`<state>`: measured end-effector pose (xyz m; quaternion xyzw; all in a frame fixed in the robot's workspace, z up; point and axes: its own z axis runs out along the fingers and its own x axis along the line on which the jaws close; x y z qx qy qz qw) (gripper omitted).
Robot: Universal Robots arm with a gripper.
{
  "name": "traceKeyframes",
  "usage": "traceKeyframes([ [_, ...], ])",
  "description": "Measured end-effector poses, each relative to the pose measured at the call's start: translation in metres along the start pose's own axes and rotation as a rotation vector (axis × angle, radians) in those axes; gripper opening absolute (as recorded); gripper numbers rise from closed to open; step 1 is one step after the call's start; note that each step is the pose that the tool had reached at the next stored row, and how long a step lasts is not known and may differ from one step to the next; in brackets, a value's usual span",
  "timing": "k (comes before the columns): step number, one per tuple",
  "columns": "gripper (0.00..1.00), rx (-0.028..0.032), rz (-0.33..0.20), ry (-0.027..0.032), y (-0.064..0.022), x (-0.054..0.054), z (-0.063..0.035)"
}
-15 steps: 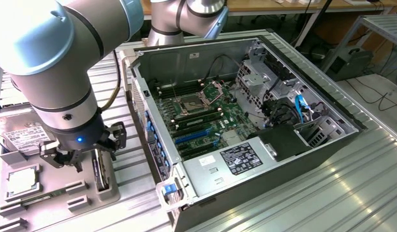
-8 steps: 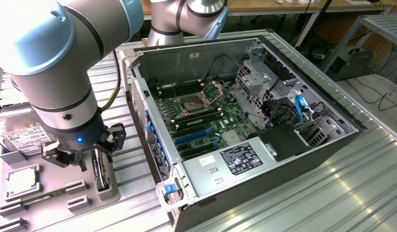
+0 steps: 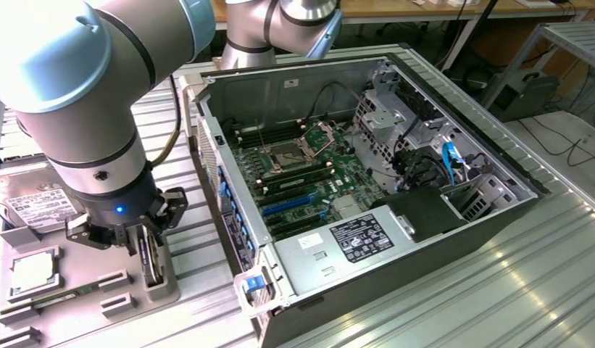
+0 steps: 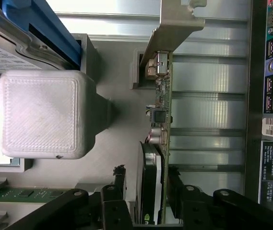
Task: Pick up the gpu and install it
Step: 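Pick up the gpu and move the gpu toward the slot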
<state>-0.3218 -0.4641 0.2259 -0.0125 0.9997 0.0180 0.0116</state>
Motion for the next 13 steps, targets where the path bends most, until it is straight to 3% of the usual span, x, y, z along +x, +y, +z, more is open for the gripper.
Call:
traceKeyframes([
  [1, 0.4, 0.0, 0.0, 0.0, 0.0, 0.0, 0.0],
  [9, 0.4, 0.0, 0.0, 0.0, 0.0, -0.0006, 0.0],
  [13, 0.28, 0.0, 0.0, 0.0, 0.0, -0.0006, 0.0],
])
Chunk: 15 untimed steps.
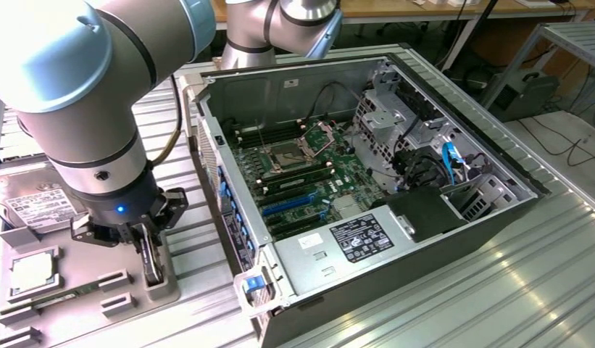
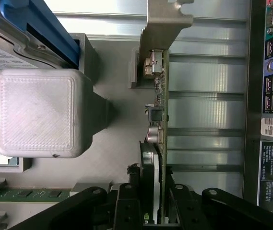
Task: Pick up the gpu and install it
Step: 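Pick up the gpu and move the gpu toward the slot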
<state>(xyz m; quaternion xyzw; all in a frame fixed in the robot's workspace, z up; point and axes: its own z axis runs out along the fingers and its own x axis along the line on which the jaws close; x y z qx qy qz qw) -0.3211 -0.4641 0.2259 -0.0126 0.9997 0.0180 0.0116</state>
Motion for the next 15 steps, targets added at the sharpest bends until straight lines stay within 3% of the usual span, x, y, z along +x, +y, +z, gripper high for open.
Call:
traceKeyframes([
  [15, 0.28, -0.0008, 0.0, 0.0, 0.0, 0.0001, 0.0],
])
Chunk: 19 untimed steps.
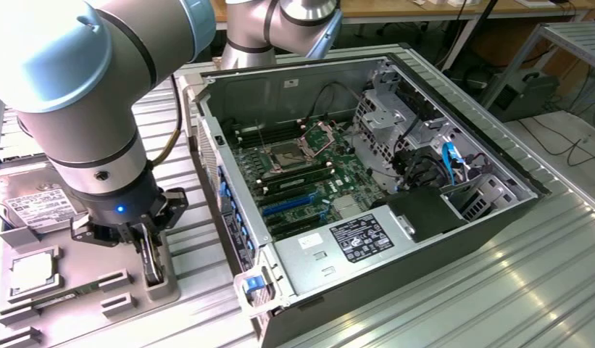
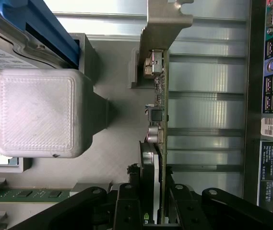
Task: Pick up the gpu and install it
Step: 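Pick up the gpu and move the gpu toward the slot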
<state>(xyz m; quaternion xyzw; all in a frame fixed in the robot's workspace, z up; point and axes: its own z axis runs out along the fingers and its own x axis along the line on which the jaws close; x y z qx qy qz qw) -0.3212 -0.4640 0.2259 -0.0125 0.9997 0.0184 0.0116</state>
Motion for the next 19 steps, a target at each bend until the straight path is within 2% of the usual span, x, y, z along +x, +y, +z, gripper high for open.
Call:
traceKeyframes([
  [6, 0.28, -0.0108, 0.0, -0.0003, 0.0003, 0.0, -0.0079],
  [19, 0.28, -0.0159, 0.0, -0.0003, 0.0011, -0.001, -0.0315],
])
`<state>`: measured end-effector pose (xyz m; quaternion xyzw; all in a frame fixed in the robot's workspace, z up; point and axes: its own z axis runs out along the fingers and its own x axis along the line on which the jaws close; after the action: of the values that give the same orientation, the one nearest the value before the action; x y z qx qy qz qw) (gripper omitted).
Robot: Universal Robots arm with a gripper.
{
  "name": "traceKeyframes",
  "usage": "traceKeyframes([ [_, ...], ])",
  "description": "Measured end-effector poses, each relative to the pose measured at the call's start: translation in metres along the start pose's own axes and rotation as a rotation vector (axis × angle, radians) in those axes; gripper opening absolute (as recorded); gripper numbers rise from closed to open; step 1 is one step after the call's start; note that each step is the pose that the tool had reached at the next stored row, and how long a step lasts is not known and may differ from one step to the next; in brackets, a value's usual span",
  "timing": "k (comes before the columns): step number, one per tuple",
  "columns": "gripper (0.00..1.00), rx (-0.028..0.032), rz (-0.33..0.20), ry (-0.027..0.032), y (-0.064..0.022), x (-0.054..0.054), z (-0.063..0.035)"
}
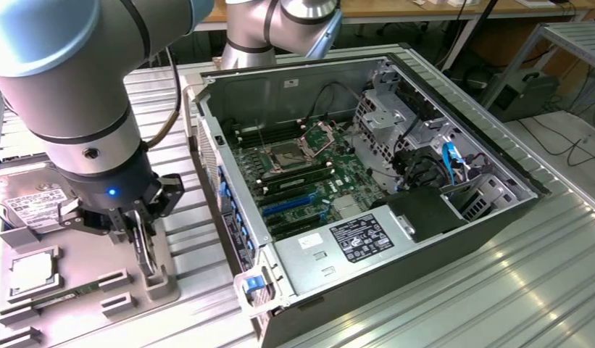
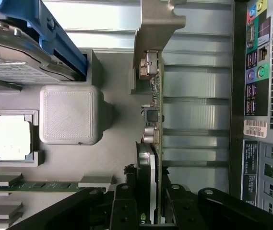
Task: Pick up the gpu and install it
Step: 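Pick up the gpu and move the gpu toward the slot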
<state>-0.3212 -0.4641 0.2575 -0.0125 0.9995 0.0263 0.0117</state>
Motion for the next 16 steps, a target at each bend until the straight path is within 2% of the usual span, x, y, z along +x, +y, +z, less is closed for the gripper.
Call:
traceKeyframes([
  [16, 0.28, -0.0001, 0.0, -0.0001, 0.0014, -0.001, -0.0277],
])
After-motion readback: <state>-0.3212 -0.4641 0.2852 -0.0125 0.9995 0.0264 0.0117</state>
